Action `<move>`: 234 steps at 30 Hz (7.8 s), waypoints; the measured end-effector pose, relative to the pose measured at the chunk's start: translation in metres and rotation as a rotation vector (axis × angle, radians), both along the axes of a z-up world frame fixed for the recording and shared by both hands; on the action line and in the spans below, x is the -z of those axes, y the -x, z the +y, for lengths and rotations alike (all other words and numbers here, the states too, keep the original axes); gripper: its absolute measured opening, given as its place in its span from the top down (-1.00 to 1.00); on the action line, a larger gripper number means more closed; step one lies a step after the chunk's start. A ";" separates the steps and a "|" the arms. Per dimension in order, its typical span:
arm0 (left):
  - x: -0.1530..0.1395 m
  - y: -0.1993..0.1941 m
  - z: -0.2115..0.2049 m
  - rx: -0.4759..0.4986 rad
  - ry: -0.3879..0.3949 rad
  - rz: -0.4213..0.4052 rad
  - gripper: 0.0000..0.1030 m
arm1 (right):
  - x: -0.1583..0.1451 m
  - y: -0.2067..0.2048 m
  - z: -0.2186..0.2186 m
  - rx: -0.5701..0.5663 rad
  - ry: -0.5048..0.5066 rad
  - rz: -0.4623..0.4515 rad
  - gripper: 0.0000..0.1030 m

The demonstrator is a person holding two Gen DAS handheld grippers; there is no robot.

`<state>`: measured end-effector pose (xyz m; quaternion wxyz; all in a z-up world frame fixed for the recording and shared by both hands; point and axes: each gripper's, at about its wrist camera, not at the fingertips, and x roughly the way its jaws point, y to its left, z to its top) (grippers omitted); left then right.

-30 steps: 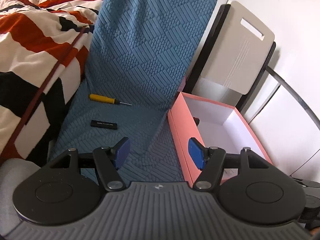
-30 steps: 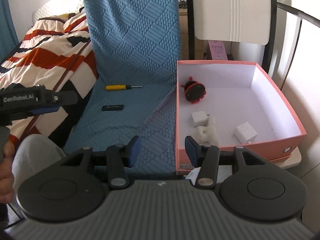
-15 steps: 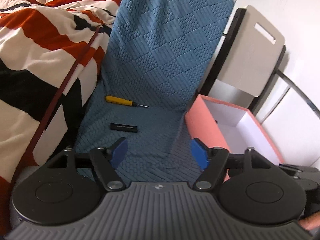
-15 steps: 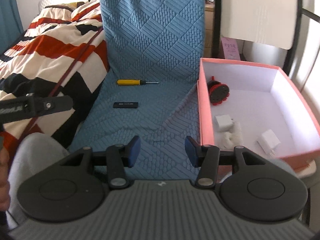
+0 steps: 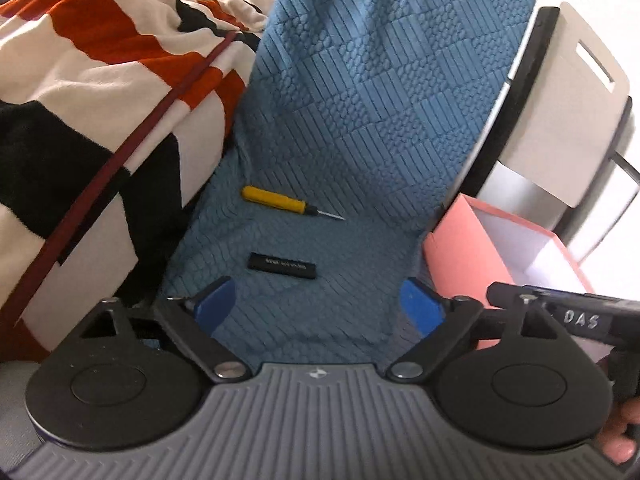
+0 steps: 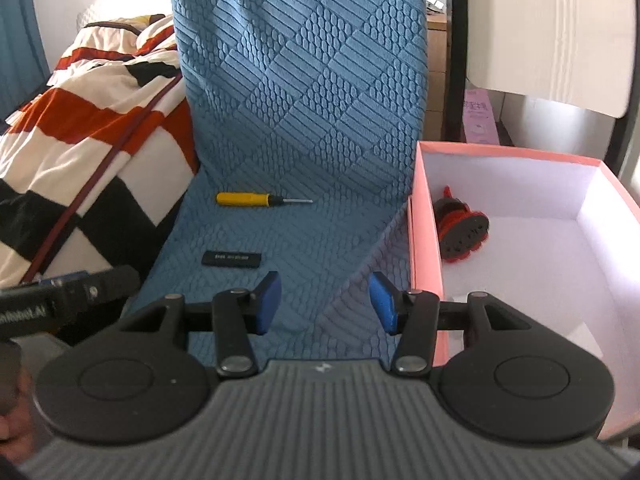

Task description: Organize rigid objects

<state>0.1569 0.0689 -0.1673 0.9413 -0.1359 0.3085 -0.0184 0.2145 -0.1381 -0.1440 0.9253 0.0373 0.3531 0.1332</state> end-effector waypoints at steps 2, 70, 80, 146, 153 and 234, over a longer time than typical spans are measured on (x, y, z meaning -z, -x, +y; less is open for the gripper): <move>0.008 -0.007 0.003 -0.028 0.012 -0.003 -0.89 | 0.003 -0.009 0.000 -0.013 -0.007 0.004 -0.01; 0.112 -0.179 -0.025 -0.026 -0.158 0.238 -0.90 | 0.120 -0.237 0.087 -0.533 0.259 0.169 0.85; 0.112 -0.178 -0.024 -0.031 -0.162 0.222 -0.77 | 0.101 -0.228 0.062 -0.530 0.181 0.093 0.47; 0.093 -0.170 0.006 -0.024 0.053 0.226 -0.67 | 0.121 -0.147 0.063 -0.328 0.323 0.100 0.43; 0.097 -0.175 -0.002 -0.012 -0.003 0.234 -0.70 | 0.120 -0.144 0.060 -0.328 0.321 0.138 0.67; 0.096 -0.171 -0.042 -0.120 -0.292 0.180 -0.70 | 0.112 -0.078 0.051 -0.198 0.203 0.127 0.57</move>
